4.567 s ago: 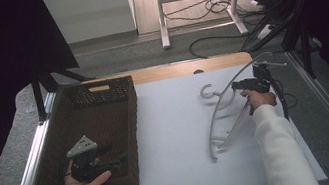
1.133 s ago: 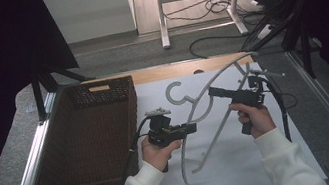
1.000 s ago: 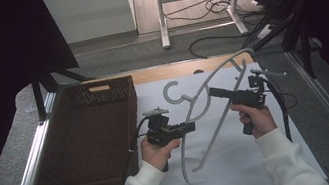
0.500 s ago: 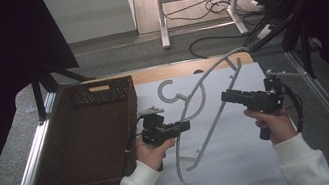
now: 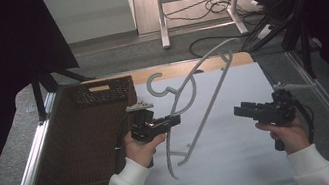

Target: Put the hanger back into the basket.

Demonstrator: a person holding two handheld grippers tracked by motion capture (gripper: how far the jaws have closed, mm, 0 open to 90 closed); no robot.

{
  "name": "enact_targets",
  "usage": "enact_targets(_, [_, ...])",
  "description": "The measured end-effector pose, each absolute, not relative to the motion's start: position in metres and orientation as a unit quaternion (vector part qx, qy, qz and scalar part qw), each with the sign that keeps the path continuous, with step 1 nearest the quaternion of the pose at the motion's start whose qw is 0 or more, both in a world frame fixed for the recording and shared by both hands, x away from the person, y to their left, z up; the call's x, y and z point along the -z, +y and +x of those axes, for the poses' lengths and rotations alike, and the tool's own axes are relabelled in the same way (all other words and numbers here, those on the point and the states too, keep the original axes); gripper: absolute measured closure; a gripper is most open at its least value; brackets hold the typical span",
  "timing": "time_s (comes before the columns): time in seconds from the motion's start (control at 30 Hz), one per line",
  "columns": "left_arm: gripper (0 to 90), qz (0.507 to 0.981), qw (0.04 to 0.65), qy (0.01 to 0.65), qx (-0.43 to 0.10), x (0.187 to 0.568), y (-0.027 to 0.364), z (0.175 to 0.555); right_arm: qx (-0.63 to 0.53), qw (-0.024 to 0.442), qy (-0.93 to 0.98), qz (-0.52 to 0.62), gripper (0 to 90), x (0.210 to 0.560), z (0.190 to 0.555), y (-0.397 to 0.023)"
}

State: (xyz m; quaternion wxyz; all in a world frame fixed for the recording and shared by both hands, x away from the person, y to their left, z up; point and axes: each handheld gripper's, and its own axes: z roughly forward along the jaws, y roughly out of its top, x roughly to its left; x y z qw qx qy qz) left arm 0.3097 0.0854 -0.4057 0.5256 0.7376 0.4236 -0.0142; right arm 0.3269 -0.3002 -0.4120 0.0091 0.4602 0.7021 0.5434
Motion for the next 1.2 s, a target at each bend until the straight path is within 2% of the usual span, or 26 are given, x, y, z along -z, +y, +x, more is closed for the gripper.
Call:
enact_targets(0.2, [80.2,0.737,0.527,0.423,0.006,0.393,0.099,0.306,-0.51,0.023,0.712,0.482,40.5,0.431,0.332,-0.302])
enact_targets(0.6, [80.2,0.727,0.531,0.435,-0.024,0.366,0.139,0.304,-0.49,0.035,0.718,0.492,39.1,0.44,0.335,-0.305])
enact_targets(1.2, [80.2,0.712,0.525,0.463,-0.05,0.357,0.187,0.307,-0.472,0.047,0.729,0.494,36.0,0.445,0.337,-0.306])
